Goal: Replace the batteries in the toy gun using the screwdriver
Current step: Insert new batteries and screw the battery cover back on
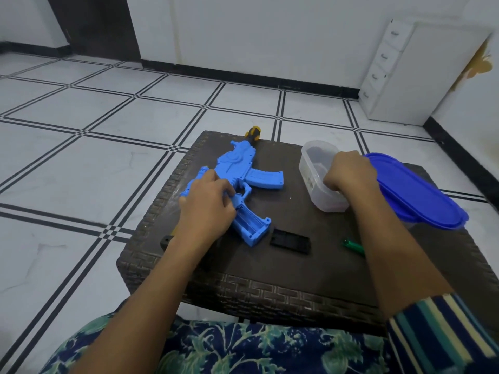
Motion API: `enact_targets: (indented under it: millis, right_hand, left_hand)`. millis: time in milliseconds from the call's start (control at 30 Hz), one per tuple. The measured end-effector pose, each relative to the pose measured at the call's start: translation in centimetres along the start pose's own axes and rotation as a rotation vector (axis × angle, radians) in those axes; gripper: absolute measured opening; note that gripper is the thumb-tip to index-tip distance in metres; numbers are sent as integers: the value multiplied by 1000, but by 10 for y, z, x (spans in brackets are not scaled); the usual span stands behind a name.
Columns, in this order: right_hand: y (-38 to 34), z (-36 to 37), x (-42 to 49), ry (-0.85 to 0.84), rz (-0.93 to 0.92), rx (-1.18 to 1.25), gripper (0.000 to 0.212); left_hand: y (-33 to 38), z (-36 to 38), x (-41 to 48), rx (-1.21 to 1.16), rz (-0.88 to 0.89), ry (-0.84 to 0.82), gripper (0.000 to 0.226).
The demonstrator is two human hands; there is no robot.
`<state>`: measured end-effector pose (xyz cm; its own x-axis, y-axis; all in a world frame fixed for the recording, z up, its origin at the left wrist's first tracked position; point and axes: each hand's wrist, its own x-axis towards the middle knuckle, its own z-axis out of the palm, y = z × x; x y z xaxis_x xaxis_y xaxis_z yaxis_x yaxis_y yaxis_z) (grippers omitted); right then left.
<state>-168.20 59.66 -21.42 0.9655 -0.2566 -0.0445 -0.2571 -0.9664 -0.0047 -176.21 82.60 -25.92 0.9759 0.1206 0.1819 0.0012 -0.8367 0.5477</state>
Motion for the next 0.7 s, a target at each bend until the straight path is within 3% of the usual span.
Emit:
enact_targets:
  millis: [200, 333, 433, 500, 533, 600, 700]
  right_hand:
    - [-3, 4, 9, -135, -37, -53, 31]
    - [2, 7, 9, -29, -89, 31, 29]
    - [2, -5, 0, 217, -132, 239, 34]
    - [-4, -20, -11, 257, -174, 619, 34]
    - [-8, -29, -19, 178, -188, 895, 33]
    - [-16, -40, -41, -141, -194, 1351, 32]
    - [-23, -25, -71, -518, -208, 1548, 27]
  left_hand:
    - [1, 3, 0, 3, -11, 24, 16]
    - [2, 4, -1, 9, -12, 24, 17]
    - [1, 2, 0, 2, -10, 13, 17]
    - [1, 1, 0, 4, -4, 5, 18]
    - [1, 0, 0, 7, -3, -1, 18]
    - [1, 0, 0, 16, -2, -9, 17]
    - [1, -1, 1, 22, -3, -31, 16]
